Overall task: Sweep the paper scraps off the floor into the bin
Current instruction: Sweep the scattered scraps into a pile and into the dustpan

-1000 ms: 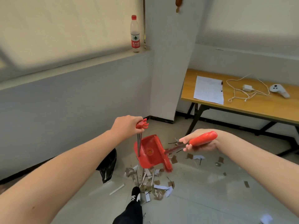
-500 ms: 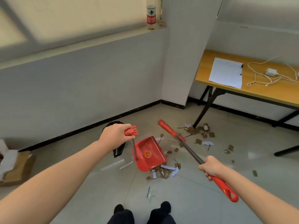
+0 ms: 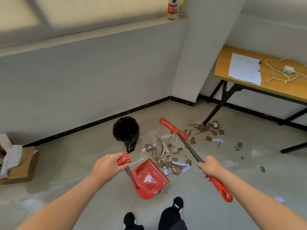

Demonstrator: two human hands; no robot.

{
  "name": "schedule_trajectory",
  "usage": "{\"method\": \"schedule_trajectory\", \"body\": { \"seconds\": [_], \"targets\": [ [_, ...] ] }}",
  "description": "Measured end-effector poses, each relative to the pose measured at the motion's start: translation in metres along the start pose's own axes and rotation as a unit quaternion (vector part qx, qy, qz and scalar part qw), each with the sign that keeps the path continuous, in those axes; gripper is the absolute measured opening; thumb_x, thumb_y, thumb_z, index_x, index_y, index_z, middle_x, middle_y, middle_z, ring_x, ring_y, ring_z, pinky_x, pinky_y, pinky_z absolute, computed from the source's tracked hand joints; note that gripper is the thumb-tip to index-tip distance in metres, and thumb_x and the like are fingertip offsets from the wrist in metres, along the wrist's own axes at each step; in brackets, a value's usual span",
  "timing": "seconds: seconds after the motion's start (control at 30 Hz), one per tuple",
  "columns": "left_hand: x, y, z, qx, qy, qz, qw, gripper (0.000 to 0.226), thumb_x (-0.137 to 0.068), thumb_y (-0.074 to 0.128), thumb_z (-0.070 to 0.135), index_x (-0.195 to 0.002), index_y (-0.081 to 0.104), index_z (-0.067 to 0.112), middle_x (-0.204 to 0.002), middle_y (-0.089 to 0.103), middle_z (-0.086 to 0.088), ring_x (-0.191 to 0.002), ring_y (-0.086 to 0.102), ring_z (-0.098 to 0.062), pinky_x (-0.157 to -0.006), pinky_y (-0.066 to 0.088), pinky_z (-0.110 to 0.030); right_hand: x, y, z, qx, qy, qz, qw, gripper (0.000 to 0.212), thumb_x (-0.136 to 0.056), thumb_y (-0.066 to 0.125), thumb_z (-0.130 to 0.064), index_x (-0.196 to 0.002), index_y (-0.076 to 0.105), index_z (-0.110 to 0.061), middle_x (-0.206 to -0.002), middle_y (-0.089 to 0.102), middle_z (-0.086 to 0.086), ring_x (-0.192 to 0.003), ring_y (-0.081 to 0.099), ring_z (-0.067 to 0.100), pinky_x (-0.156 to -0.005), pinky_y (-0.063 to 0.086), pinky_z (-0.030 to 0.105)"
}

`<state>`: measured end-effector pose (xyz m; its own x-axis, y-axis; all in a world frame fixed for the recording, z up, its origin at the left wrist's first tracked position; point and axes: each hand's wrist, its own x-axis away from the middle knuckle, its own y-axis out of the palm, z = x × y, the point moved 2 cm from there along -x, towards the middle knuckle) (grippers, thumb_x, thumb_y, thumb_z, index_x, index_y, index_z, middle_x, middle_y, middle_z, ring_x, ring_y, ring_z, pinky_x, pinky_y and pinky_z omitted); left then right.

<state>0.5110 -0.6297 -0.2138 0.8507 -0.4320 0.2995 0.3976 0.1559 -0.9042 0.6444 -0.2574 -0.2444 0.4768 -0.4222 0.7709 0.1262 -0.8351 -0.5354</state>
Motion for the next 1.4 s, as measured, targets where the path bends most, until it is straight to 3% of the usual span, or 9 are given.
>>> {"method": "schedule_trajectory", "body": {
  "seconds": [0.13, 0.27, 0.37, 0.57, 0.67, 0.8, 0.93, 1.13, 1.4],
  "targets": [
    [0.025, 0.009, -0.048, 0.044, -0.033, -0.007, 0.998, 0.035, -0.081, 0.061, 0.056, -0.062, 0.045, 0.032, -0.058, 0.052, 0.009, -0.065, 0.05, -0.012, -0.048, 0.029, -0.021, 0.007, 0.043, -0.018, -0.003, 0.018, 0.015, 1.0, 0.01, -0.089, 0.05, -0.006, -0.081, 0.053, 0.0, -0.051, 0.049, 0.013, -0.028, 0.044, 0.017, -0.037, 0.041, 0.022],
    [0.023, 0.02, -0.079, 0.002, -0.001, 0.0, 1.0, 0.05, -0.073, 0.043, 0.068, -0.086, 0.061, 0.023, -0.074, 0.067, 0.007, -0.075, 0.062, -0.013, -0.052, 0.037, -0.023, -0.008, 0.075, -0.046, -0.001, 0.03, 0.017, 0.999, 0.01, -0.09, 0.049, -0.003, -0.081, 0.053, 0.001, -0.052, 0.049, 0.013, -0.028, 0.042, 0.018, -0.037, 0.04, 0.022],
    [0.02, 0.029, -0.092, -0.026, 0.011, -0.002, 1.0, 0.041, -0.078, 0.05, 0.061, -0.096, 0.064, 0.027, -0.084, 0.071, 0.008, -0.081, 0.066, -0.014, -0.055, 0.041, -0.026, -0.024, 0.095, -0.062, 0.001, 0.038, 0.009, 0.999, 0.016, -0.09, 0.05, -0.004, -0.101, 0.054, 0.007, -0.059, 0.052, 0.014, -0.034, 0.045, 0.02, -0.035, 0.04, 0.02],
    [0.014, 0.056, -0.09, -0.083, 0.091, 0.017, 0.992, 0.021, -0.062, 0.063, 0.052, -0.077, 0.059, 0.037, -0.048, 0.06, 0.013, -0.04, 0.058, -0.012, -0.037, 0.012, -0.017, -0.079, 0.098, -0.091, 0.014, 0.023, 0.002, 1.0, 0.013, -0.086, 0.053, -0.002, -0.096, 0.056, 0.007, -0.057, 0.055, 0.015, -0.026, 0.047, 0.016, -0.035, 0.042, 0.022],
    [0.016, 0.068, -0.09, -0.091, 0.086, 0.025, 0.992, 0.035, -0.056, 0.066, 0.049, -0.085, 0.049, 0.038, -0.046, 0.059, 0.014, -0.036, 0.055, -0.01, -0.039, 0.004, -0.014, -0.114, 0.092, -0.101, 0.027, 0.024, -0.02, 0.999, 0.024, -0.077, 0.052, 0.0, -0.099, 0.062, 0.008, -0.056, 0.059, 0.013, -0.039, 0.052, 0.022, -0.048, 0.047, 0.027],
    [0.022, 0.061, -0.105, -0.077, 0.035, 0.057, 0.995, 0.02, -0.067, 0.055, 0.053, -0.084, 0.055, 0.042, -0.054, 0.059, 0.018, -0.042, 0.059, -0.011, -0.038, 0.015, -0.014, -0.144, 0.095, -0.102, 0.104, 0.03, -0.087, 0.99, 0.043, -0.081, 0.041, 0.0, -0.122, 0.055, 0.0, -0.068, 0.053, 0.019, -0.057, 0.049, 0.026, -0.057, 0.05, 0.039],
    [0.037, 0.039, -0.118, -0.004, -0.032, 0.106, 0.994, 0.024, -0.067, 0.05, 0.055, -0.082, 0.063, 0.042, -0.051, 0.056, 0.019, -0.043, 0.056, -0.013, -0.036, 0.037, -0.02, -0.155, 0.102, -0.093, 0.172, 0.013, -0.06, 0.983, 0.044, -0.091, 0.028, -0.002, -0.131, 0.045, -0.005, -0.06, 0.049, 0.015, -0.042, 0.043, 0.02, -0.042, 0.04, 0.027],
    [0.053, 0.032, -0.135, -0.005, -0.114, 0.089, 0.989, 0.034, -0.062, 0.049, 0.064, -0.08, 0.069, 0.042, -0.047, 0.056, 0.011, -0.047, 0.061, -0.021, -0.041, 0.046, -0.025, -0.124, 0.117, -0.02, 0.117, 0.061, -0.066, 0.989, 0.054, -0.095, 0.027, -0.02, -0.143, 0.031, -0.045, -0.072, 0.048, 0.008, -0.047, 0.04, 0.017, -0.039, 0.035, 0.019],
    [0.056, 0.02, -0.154, -0.013, -0.107, 0.086, 0.99, 0.029, -0.062, 0.07, 0.058, -0.083, 0.059, 0.041, -0.046, 0.058, 0.011, -0.048, 0.065, -0.024, -0.042, 0.036, -0.019, -0.024, 0.12, 0.033, 0.246, 0.036, -0.075, 0.966, 0.053, -0.096, 0.036, -0.021, -0.147, 0.031, -0.035, -0.107, 0.057, 0.003, -0.071, 0.05, 0.016, -0.064, 0.042, 0.025]
  ]
}}
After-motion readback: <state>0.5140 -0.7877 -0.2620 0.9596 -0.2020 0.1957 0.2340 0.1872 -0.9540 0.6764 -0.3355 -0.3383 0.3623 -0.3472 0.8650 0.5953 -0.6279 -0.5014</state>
